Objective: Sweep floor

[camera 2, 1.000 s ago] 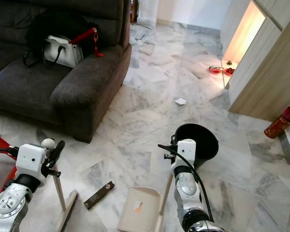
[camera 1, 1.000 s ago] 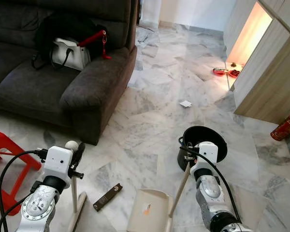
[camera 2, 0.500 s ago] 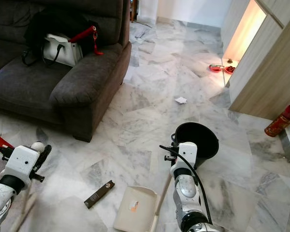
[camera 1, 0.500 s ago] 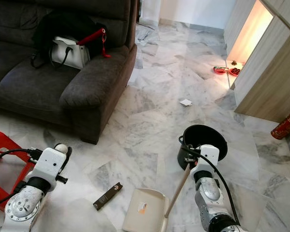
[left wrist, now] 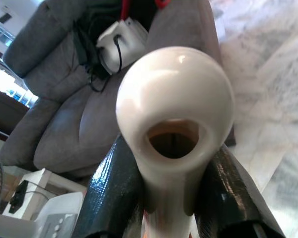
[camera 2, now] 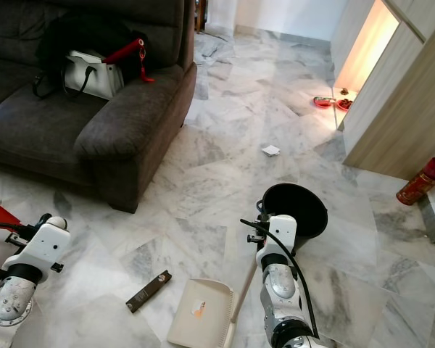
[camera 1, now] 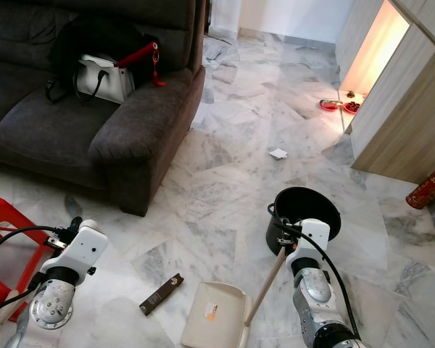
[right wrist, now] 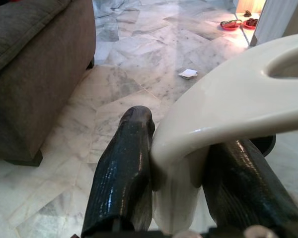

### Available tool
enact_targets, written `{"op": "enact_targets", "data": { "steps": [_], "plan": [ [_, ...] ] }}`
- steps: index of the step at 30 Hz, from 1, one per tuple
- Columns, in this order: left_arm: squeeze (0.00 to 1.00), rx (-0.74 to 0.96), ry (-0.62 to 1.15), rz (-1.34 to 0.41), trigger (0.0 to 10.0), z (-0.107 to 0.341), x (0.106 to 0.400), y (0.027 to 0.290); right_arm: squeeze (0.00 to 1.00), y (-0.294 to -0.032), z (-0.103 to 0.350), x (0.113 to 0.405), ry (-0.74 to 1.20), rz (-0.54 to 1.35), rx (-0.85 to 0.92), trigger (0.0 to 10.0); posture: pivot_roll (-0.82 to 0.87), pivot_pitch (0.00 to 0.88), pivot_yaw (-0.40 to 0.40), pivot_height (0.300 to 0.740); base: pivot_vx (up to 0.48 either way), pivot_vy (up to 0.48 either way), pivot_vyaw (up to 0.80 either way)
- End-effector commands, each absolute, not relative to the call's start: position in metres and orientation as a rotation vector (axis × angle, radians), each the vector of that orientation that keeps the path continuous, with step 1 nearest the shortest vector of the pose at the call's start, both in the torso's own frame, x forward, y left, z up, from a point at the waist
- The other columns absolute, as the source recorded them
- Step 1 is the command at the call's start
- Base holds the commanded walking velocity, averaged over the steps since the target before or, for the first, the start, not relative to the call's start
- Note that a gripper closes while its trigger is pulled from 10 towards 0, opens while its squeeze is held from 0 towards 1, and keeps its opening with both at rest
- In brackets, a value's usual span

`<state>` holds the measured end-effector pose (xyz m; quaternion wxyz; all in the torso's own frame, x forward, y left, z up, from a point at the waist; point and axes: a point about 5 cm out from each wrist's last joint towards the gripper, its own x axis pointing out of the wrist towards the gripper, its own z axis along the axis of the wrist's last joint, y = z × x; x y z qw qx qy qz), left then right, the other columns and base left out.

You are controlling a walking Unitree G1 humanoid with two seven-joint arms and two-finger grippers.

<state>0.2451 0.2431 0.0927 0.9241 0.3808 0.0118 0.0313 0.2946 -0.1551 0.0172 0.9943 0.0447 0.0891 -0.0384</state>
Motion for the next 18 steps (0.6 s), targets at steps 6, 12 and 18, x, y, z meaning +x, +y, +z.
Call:
{"op": "enact_targets", "data": {
  "steps": [6, 12, 18],
  "plan": [
    [0.0, 0.437, -0.17, 0.051, 10.0, 0.121, 0.254, 0.223, 0.0, -0.164, 0.019, 0.294, 0.155, -0.098, 0.084, 10.0, 0.15, 0.084, -0.12, 0.74, 0.0, 0.0, 0.0],
    [0.0, 0.365, -0.164, -0.007, 10.0, 0.118, 0.255, 0.218, 0.0, -0.164, 0.019, 0.294, 0.158, -0.099, 0.084, 10.0, 0.14, 0.083, -0.12, 0.74, 0.0, 0.0, 0.0],
    [0.0, 0.342, -0.141, -0.067, 10.0, 0.114, 0.253, 0.213, 0.0, -0.164, 0.019, 0.294, 0.16, -0.099, 0.085, 10.0, 0.15, 0.085, -0.121, 0.74, 0.0, 0.0, 0.0]
  ]
}}
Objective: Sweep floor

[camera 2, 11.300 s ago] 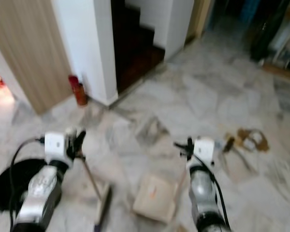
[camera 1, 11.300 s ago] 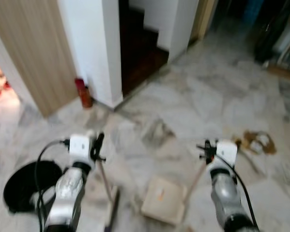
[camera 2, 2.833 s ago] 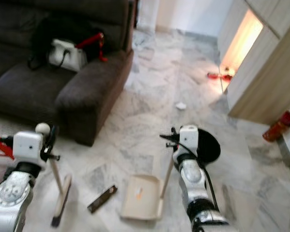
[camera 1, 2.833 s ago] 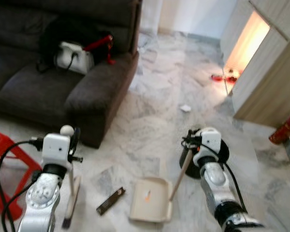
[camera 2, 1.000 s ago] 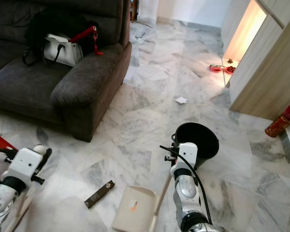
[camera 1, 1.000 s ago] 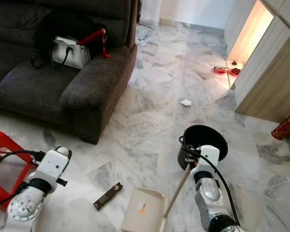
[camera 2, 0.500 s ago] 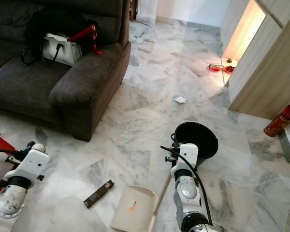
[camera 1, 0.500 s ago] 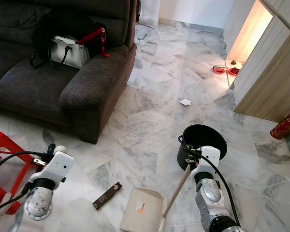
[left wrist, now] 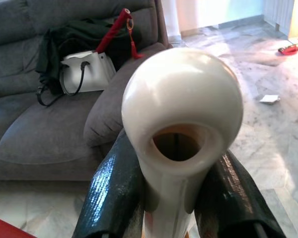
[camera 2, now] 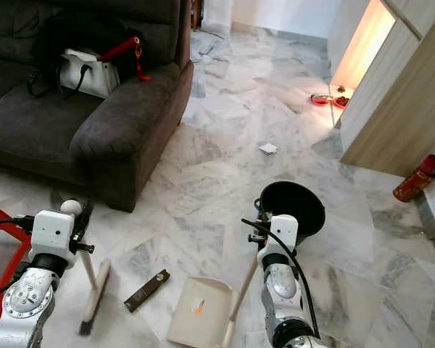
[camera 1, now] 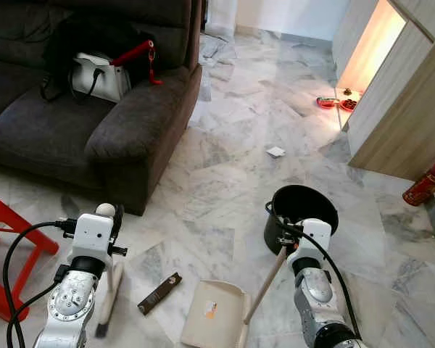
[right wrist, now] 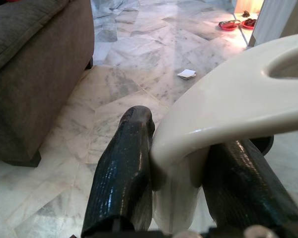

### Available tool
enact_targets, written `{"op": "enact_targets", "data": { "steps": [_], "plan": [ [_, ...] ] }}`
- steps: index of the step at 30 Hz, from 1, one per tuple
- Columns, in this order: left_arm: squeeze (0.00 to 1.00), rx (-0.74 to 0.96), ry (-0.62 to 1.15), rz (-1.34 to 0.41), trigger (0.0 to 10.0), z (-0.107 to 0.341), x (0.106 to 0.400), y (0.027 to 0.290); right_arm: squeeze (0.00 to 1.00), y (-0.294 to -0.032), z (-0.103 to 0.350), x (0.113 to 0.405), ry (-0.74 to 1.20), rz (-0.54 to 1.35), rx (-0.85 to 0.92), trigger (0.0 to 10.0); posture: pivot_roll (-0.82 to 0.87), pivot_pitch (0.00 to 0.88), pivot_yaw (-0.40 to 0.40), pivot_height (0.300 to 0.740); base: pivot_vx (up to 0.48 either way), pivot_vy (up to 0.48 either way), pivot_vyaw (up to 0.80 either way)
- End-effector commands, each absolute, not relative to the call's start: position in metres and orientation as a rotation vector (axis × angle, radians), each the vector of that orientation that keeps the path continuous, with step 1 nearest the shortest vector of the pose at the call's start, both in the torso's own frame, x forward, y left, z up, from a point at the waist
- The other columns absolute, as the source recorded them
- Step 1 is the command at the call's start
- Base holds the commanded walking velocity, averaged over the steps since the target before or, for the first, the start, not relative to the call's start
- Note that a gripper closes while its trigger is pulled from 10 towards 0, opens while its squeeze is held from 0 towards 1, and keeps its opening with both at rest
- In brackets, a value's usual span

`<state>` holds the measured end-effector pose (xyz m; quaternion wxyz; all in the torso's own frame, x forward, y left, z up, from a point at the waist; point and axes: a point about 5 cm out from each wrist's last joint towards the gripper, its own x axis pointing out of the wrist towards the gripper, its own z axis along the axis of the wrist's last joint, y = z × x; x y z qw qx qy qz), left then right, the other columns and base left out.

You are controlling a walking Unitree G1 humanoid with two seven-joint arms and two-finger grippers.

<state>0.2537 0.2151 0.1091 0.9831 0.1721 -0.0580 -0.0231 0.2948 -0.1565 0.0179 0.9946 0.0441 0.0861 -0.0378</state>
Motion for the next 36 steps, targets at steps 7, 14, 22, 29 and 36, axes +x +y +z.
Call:
{"op": "enact_targets", "data": {
  "steps": [7, 14, 22, 29, 36],
  "plan": [
    [0.0, 0.308, -0.117, -0.104, 10.0, 0.108, 0.25, 0.211, 0.0, -0.164, 0.019, 0.294, 0.156, -0.095, 0.082, 10.0, 0.14, 0.086, -0.124, 0.74, 0.0, 0.0, 0.0],
    [0.0, 0.306, -0.125, -0.073, 10.0, 0.108, 0.253, 0.218, 0.0, -0.165, 0.018, 0.293, 0.159, -0.093, 0.079, 10.0, 0.14, 0.088, -0.126, 0.74, 0.0, 0.0, 0.0],
    [0.0, 0.268, -0.129, -0.063, 10.0, 0.108, 0.257, 0.222, 0.0, -0.165, 0.018, 0.292, 0.16, -0.093, 0.079, 10.0, 0.13, 0.088, -0.127, 0.74, 0.0, 0.0, 0.0],
    [0.0, 0.172, -0.159, -0.103, 10.0, 0.113, 0.264, 0.215, 0.0, -0.166, 0.017, 0.292, 0.159, -0.091, 0.077, 10.0, 0.13, 0.087, -0.129, 0.74, 0.0, 0.0, 0.0],
    [0.0, -0.026, -0.137, -0.15, 10.0, 0.113, 0.268, 0.207, 0.0, -0.166, 0.017, 0.292, 0.161, -0.088, 0.077, 10.0, 0.13, 0.086, -0.129, 0.74, 0.0, 0.0, 0.0]
  ]
}}
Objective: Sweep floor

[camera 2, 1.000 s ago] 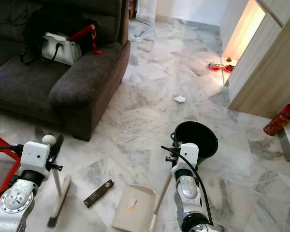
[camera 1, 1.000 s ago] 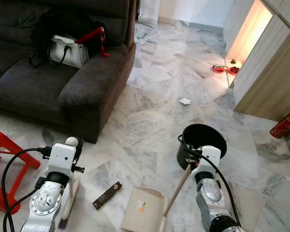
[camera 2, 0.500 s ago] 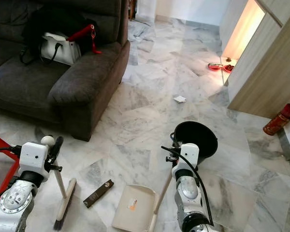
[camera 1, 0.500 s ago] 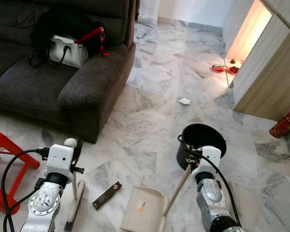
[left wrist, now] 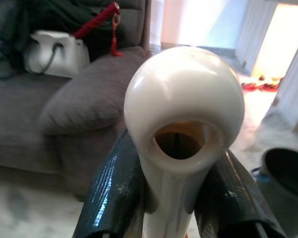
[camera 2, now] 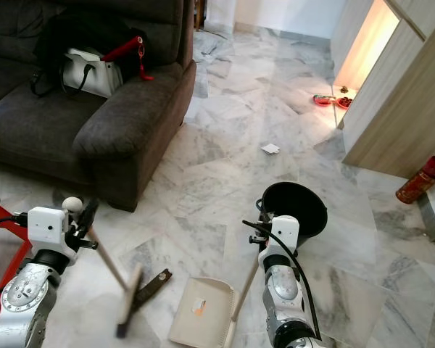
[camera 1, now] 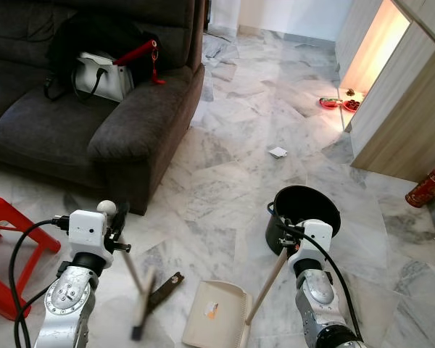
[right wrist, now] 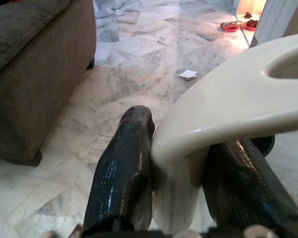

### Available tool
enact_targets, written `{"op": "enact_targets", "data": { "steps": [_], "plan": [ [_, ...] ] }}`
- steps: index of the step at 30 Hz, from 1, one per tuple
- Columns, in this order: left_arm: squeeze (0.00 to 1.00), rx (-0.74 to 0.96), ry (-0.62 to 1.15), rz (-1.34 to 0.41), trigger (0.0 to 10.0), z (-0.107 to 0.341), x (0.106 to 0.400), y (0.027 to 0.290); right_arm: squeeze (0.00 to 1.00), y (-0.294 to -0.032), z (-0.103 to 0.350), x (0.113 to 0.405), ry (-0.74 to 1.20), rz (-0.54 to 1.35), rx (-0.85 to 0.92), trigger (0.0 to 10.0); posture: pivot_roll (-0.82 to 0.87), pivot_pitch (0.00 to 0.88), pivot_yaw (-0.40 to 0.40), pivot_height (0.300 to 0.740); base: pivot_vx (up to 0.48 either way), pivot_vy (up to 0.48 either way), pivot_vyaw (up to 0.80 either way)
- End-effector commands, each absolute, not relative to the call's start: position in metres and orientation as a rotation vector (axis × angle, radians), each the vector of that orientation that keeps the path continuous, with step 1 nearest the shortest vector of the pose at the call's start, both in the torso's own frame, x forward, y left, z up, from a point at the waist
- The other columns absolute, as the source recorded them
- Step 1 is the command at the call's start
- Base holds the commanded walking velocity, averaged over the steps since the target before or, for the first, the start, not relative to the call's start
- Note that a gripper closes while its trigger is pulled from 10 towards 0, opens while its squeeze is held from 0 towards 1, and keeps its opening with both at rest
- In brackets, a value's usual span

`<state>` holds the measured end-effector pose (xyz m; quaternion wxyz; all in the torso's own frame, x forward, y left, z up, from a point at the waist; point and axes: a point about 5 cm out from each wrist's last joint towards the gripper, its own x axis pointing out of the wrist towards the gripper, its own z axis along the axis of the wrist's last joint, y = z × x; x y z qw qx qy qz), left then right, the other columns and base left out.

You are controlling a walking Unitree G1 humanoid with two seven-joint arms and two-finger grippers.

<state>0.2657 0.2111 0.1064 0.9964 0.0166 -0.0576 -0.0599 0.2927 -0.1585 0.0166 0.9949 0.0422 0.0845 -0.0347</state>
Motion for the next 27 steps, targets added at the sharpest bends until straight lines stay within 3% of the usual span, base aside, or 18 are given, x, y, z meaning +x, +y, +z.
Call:
{"op": "enact_targets", "data": {
  "steps": [1, 12, 27],
  "plan": [
    [0.0, -0.035, -0.132, -0.159, 10.0, 0.113, 0.268, 0.206, 0.0, -0.166, 0.017, 0.292, 0.161, -0.087, 0.077, 10.0, 0.13, 0.085, -0.129, 0.74, 0.0, 0.0, 0.0],
    [0.0, -0.175, -0.103, -0.267, 10.0, 0.114, 0.27, 0.193, 0.0, -0.163, 0.018, 0.294, 0.164, -0.08, 0.081, 10.0, 0.13, 0.083, -0.13, 0.74, 0.0, 0.0, 0.0],
    [0.0, -0.39, -0.191, -0.254, 10.0, 0.143, 0.275, 0.195, 0.0, -0.159, 0.018, 0.295, 0.176, -0.068, 0.087, 10.0, 0.15, 0.084, -0.135, 0.74, 0.0, 0.0, 0.0]
  ]
}}
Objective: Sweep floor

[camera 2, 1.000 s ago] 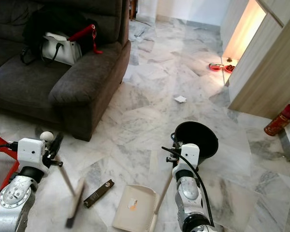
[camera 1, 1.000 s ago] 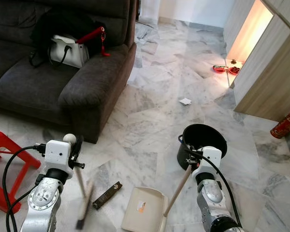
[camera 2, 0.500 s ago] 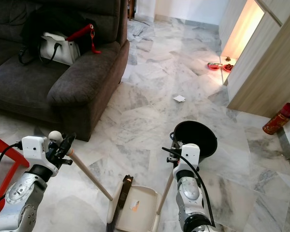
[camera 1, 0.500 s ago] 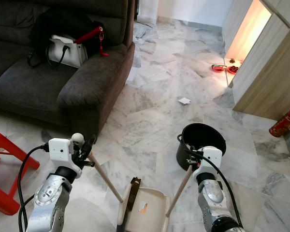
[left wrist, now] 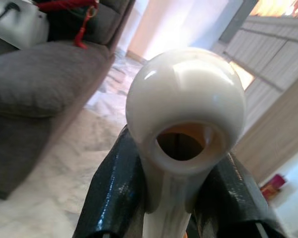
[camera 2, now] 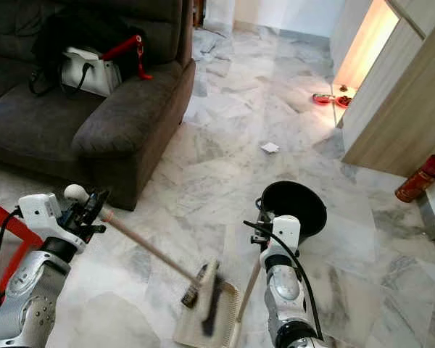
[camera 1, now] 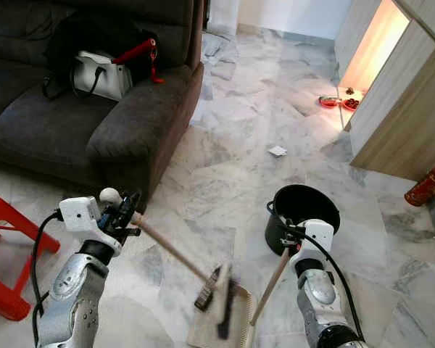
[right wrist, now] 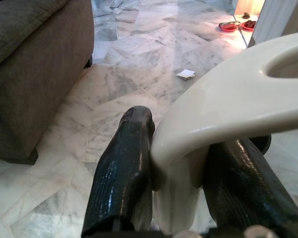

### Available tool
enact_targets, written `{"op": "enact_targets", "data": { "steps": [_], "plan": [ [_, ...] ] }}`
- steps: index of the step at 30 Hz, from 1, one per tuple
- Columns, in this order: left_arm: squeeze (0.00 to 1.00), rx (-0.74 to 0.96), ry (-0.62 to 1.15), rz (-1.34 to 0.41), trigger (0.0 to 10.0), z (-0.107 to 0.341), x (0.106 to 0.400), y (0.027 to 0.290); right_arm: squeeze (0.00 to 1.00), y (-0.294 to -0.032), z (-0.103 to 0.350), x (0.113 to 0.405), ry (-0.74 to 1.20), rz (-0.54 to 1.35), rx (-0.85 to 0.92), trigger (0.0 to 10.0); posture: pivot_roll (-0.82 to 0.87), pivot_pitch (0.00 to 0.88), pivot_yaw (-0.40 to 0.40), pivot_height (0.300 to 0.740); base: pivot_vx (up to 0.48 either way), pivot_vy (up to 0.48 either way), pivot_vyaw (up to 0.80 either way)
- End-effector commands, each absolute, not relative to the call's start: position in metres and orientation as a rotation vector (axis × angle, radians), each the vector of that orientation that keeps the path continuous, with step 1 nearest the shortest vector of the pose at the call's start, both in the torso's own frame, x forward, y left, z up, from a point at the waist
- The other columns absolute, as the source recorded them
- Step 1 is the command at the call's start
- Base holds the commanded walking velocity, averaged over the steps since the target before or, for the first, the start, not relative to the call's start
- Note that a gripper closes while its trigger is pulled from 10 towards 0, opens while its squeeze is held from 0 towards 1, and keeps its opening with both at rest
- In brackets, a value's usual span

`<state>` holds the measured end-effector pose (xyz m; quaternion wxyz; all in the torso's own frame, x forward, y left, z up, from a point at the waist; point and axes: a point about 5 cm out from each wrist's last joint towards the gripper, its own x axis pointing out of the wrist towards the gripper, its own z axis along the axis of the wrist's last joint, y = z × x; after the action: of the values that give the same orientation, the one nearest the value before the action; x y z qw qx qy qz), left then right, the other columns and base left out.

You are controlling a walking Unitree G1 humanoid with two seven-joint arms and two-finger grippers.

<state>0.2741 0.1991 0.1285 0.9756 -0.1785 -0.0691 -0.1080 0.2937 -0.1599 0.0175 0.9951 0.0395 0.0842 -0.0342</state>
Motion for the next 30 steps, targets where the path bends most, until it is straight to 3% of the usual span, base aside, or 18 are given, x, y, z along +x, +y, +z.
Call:
{"op": "enact_targets", "data": {
  "steps": [1, 8, 20, 23, 30],
  "plan": [
    [0.0, -0.39, -0.191, -0.254, 10.0, 0.143, 0.275, 0.195, 0.0, -0.159, 0.018, 0.295, 0.176, -0.068, 0.087, 10.0, 0.15, 0.084, -0.135, 0.74, 0.0, 0.0, 0.0],
    [0.0, -0.371, -0.241, -0.182, 10.0, 0.153, 0.272, 0.203, 0.0, -0.156, 0.018, 0.296, 0.179, -0.061, 0.091, 10.0, 0.15, 0.083, -0.134, 0.74, 0.0, 0.0, 0.0],
    [0.0, 0.083, -0.226, -0.174, 10.0, 0.177, 0.248, 0.226, 0.0, -0.157, 0.017, 0.295, 0.185, -0.063, 0.085, 10.0, 0.16, 0.086, -0.133, 0.74, 0.0, 0.0, 0.0],
    [0.0, 0.19, -0.11, -0.214, 10.0, 0.155, 0.242, 0.235, 0.0, -0.156, 0.017, 0.295, 0.184, -0.063, 0.085, 10.0, 0.15, 0.083, -0.129, 0.74, 0.0, 0.0, 0.0],
    [0.0, 0.272, -0.026, -0.221, 10.0, 0.124, 0.241, 0.237, 0.0, -0.158, 0.017, 0.294, 0.181, -0.068, 0.082, 10.0, 0.15, 0.084, -0.13, 0.74, 0.0, 0.0, 0.0]
  ]
}}
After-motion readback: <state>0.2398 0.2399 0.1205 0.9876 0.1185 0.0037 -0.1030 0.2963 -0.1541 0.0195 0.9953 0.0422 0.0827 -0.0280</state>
